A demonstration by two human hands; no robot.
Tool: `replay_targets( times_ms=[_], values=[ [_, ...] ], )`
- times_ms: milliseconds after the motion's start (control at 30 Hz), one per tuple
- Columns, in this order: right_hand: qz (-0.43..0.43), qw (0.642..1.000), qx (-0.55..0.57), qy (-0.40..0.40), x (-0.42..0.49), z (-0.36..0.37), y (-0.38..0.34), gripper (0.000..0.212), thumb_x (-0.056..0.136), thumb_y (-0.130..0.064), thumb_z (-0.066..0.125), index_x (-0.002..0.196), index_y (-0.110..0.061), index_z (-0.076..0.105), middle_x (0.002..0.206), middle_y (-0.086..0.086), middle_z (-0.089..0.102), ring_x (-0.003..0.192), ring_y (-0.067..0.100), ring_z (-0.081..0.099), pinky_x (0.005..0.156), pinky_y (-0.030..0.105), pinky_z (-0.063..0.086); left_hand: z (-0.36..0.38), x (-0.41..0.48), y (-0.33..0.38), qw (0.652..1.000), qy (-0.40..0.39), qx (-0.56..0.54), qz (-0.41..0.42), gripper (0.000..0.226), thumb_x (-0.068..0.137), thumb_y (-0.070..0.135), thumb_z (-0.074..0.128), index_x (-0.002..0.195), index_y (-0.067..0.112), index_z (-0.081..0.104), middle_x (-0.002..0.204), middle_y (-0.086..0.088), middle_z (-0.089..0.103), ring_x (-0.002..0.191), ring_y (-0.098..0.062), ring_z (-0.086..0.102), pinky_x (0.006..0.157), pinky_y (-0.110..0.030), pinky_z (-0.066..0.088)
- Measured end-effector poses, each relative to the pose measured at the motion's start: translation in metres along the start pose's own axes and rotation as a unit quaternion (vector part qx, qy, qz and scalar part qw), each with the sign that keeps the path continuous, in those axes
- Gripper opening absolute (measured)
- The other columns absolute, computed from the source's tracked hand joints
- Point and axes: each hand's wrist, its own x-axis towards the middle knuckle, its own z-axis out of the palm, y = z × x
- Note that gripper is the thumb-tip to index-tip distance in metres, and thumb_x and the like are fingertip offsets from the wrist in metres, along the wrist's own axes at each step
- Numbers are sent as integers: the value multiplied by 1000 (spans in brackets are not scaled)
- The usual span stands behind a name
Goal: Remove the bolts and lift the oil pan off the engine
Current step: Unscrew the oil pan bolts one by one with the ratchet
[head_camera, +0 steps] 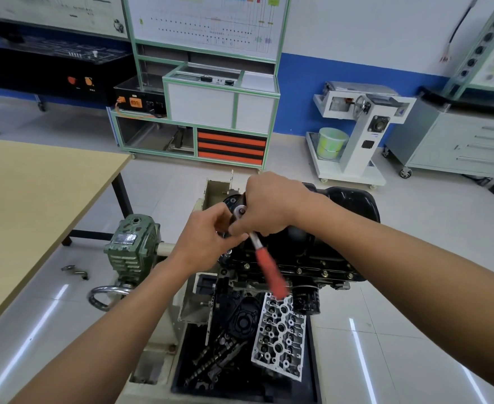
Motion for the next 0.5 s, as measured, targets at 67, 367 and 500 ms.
replay_targets(
  times_ms=[67, 367, 500],
  values=[
    [20, 999, 44, -23, 1, 5, -3, 48, 70, -63, 64, 57, -17, 62, 44, -9, 63, 63, 8, 63, 56, 29, 43, 1, 1, -2, 1000, 18, -2, -4, 43, 74, 16, 91, 70, 29, 50, 62, 7, 58, 54, -5, 46, 52, -16, 40],
    [-64, 996, -53, 15, 2, -6, -5, 14, 81, -12, 65, 88, -22, 72, 81, 2, 58, 78, 29, 58, 58, 32, 48, -7, 4, -4, 998, -44, -18, -35, 34, 75, 20, 91, 95, 36, 68, 88, 6, 75, 83, -16, 73, 80, -27, 60],
    [-126, 988, -86, 35, 5, -1, 0, 43, 79, 7, 53, 104, -22, 72, 121, 19, 60, 91, 37, 63, 61, 38, 52, -7, 3, -22, 985, -141, 78, -65, 31, 81, 14, 85, 94, 35, 68, 92, 12, 71, 85, -3, 66, 77, -19, 51]
  ],
)
